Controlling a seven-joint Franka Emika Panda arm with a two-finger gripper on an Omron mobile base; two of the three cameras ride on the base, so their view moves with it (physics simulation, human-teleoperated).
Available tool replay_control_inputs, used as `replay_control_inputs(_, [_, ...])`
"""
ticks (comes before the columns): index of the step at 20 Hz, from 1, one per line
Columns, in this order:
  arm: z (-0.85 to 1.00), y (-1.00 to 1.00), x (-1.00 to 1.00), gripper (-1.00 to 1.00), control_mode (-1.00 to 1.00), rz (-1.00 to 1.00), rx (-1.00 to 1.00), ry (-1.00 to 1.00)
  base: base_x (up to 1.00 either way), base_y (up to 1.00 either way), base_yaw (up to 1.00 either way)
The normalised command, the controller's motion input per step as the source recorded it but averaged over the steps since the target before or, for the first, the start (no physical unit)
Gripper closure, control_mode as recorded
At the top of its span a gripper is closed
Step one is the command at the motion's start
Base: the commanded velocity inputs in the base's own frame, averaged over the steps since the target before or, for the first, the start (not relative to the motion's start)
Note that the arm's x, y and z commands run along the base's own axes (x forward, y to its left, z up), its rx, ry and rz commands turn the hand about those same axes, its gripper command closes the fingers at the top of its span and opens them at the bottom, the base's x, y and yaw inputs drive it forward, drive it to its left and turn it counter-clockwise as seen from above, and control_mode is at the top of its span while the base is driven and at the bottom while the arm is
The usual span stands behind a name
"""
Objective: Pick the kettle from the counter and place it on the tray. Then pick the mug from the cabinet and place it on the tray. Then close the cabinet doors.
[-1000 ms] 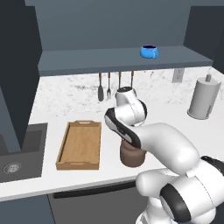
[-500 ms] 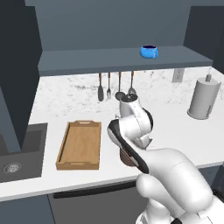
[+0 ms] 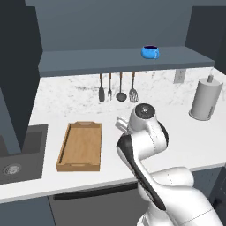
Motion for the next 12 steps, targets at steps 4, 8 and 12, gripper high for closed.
replay_control_inputs(4, [0.56,0.20,-0.22,1.00,-1.00,0.25,0.00,-0.16,0.00,0.00,0.00])
replay_control_inputs(8, [0.56,0.21,-0.03,1.00,-1.00,0.23,0.00,-0.08,0.00,0.00,0.00])
replay_control_inputs(12, [0.57,0.20,0.00,1.00,-1.00,0.18,-0.05,0.00,0.00,0.00,0.00])
